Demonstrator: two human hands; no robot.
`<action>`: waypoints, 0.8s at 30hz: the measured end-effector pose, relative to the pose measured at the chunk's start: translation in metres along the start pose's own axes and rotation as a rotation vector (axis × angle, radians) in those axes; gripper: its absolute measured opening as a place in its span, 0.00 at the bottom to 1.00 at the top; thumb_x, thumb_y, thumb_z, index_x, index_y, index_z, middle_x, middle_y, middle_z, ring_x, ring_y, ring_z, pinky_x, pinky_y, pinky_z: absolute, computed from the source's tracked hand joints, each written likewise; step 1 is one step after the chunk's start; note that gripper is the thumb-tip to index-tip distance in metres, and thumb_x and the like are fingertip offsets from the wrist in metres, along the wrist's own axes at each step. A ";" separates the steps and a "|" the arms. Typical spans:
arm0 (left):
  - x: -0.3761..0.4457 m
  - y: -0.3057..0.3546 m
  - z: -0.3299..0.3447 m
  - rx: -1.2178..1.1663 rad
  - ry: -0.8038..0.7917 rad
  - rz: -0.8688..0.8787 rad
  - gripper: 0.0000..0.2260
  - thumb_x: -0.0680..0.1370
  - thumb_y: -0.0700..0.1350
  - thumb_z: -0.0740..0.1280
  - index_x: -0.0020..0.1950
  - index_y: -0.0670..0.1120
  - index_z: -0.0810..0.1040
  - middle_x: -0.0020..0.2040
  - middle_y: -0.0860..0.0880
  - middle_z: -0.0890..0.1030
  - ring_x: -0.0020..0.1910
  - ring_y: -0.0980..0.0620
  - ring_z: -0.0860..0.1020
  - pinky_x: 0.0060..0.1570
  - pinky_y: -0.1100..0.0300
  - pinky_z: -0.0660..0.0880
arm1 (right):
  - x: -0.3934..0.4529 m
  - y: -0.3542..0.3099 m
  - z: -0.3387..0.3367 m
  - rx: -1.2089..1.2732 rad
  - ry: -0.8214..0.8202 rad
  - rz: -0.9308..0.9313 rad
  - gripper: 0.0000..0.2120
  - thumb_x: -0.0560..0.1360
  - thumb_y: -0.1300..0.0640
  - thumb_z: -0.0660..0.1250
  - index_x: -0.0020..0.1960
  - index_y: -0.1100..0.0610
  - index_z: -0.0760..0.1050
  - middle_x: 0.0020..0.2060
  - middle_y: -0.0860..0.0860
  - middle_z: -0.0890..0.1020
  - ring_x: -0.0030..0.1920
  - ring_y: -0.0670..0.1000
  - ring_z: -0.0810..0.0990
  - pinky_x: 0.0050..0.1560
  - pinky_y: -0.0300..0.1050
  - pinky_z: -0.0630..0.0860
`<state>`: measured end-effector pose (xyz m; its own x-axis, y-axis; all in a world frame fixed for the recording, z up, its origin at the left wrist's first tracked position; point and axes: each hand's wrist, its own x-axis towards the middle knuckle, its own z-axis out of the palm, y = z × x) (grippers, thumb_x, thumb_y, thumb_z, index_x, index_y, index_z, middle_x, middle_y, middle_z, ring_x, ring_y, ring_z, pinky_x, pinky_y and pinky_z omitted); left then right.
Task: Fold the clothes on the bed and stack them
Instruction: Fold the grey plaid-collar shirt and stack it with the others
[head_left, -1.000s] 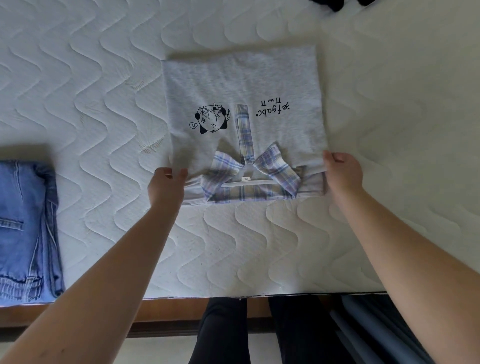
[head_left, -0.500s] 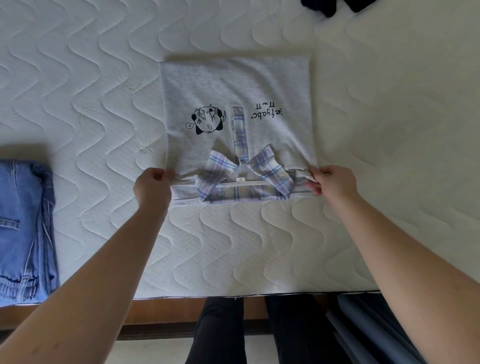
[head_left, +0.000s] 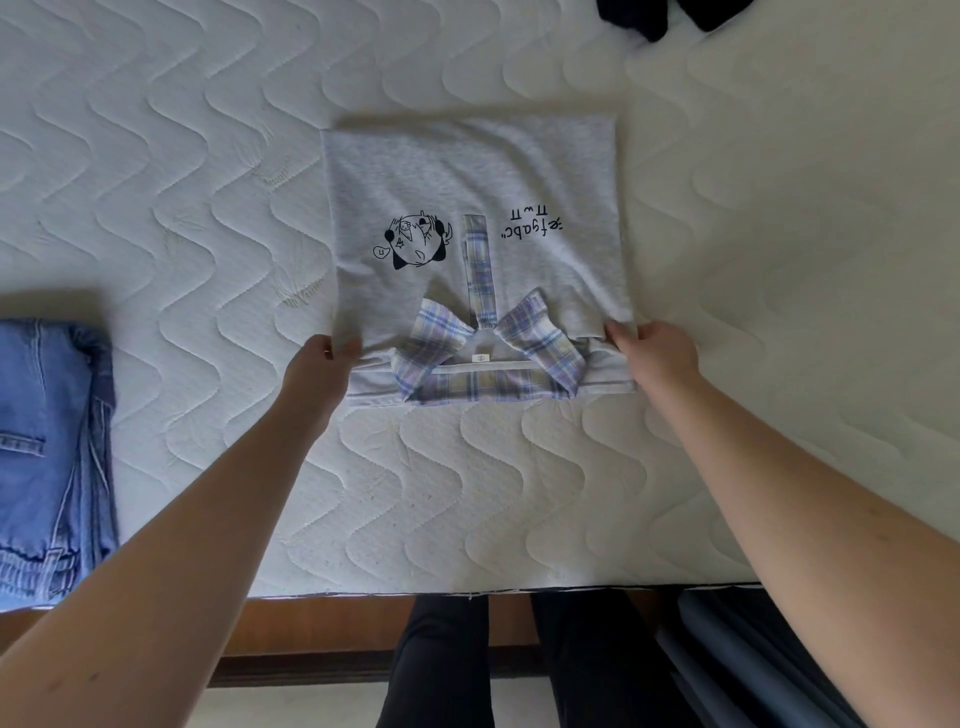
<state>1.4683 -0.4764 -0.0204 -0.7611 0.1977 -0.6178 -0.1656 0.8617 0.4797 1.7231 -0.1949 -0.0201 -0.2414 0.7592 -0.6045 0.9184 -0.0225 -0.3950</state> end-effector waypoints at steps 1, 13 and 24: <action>-0.001 -0.001 0.001 -0.060 -0.008 -0.002 0.12 0.80 0.55 0.65 0.54 0.46 0.74 0.42 0.49 0.77 0.38 0.52 0.74 0.34 0.58 0.69 | 0.002 -0.001 -0.002 0.023 0.007 -0.001 0.20 0.78 0.43 0.65 0.39 0.60 0.76 0.33 0.55 0.77 0.44 0.60 0.81 0.32 0.44 0.58; -0.019 -0.031 0.016 -0.298 -0.162 -0.126 0.12 0.79 0.55 0.67 0.51 0.47 0.79 0.48 0.41 0.82 0.44 0.44 0.78 0.43 0.50 0.72 | -0.007 0.012 0.001 0.214 -0.013 0.004 0.23 0.75 0.43 0.69 0.59 0.61 0.77 0.52 0.55 0.82 0.49 0.53 0.80 0.44 0.38 0.70; -0.076 -0.017 0.050 -0.370 -0.336 -0.204 0.06 0.75 0.46 0.74 0.49 0.49 0.80 0.48 0.46 0.85 0.46 0.46 0.84 0.44 0.54 0.81 | 0.009 0.026 -0.033 0.190 0.127 -0.025 0.10 0.75 0.55 0.70 0.53 0.60 0.80 0.47 0.57 0.84 0.48 0.58 0.82 0.43 0.41 0.69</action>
<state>1.5603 -0.4822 -0.0129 -0.4578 0.2346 -0.8576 -0.5448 0.6882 0.4791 1.7554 -0.1670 -0.0130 -0.2111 0.8367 -0.5054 0.8342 -0.1152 -0.5393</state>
